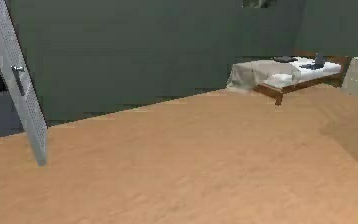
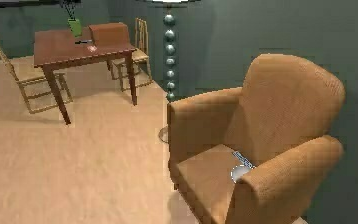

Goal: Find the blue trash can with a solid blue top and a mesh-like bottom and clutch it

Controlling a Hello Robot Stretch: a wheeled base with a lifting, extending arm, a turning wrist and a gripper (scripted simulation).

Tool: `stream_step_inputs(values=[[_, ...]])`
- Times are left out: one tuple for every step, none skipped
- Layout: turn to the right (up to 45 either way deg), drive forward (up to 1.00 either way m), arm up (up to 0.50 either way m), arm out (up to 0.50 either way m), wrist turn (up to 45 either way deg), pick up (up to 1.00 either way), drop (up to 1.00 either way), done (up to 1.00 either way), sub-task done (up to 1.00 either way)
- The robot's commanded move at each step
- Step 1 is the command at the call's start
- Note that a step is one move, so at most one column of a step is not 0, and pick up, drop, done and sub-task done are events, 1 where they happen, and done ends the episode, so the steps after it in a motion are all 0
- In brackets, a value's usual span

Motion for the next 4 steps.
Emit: stream_step_inputs(values=[[-45.0,0.00,0.00,0.00,0.0,0.00,0.00,0.00,0.00],[-45.0,0.00,0.00,0.00,0.0,0.00,0.00,0.00,0.00],[-24.0,0.00,0.00,0.00,0.0,0.00,0.00,0.00,0.00],[0.0,1.00,0.00,0.00,0.0,0.00,0.00,0.00,0.00]])
